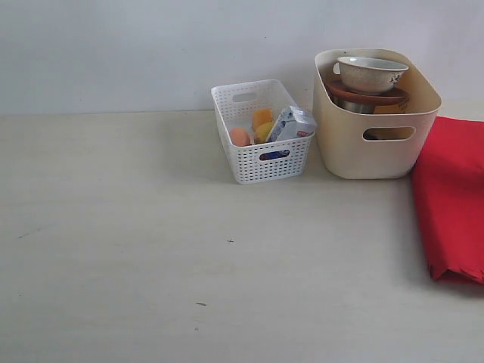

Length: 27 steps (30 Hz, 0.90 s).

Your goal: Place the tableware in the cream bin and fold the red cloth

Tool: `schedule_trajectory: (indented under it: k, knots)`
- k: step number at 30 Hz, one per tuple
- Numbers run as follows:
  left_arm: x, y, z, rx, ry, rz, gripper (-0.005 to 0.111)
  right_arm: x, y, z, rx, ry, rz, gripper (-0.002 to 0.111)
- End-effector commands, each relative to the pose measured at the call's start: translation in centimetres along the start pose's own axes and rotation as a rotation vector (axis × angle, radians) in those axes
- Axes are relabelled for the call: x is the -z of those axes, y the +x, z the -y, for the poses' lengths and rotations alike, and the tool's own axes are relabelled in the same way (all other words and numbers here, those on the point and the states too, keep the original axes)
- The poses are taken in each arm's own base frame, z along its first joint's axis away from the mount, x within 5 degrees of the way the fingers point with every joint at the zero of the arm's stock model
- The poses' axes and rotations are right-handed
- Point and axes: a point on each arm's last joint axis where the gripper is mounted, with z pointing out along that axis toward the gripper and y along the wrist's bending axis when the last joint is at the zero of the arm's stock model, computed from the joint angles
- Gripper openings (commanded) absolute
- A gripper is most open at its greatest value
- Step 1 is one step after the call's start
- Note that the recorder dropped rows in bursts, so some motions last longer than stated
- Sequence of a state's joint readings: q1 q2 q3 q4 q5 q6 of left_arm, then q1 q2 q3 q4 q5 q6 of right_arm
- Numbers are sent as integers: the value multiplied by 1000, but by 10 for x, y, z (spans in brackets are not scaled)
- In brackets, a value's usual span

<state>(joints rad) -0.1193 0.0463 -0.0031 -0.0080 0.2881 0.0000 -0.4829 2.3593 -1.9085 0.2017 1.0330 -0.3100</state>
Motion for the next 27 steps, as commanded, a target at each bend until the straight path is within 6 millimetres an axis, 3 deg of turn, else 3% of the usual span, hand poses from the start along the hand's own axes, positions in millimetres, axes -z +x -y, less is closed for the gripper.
schedule_trajectory:
  k: [1, 16, 27]
  knots:
    - [0, 0, 0, 20, -1, 15, 0, -9, 5, 1, -17, 1, -9, 0]
    - [0, 1, 0, 20, -1, 0, 0, -57, 4, 9, -47, 10, 42, 0]
    - [0, 1, 0, 20, -1, 0, 0, -74, -19, 3, -117, -146, 97, 0]
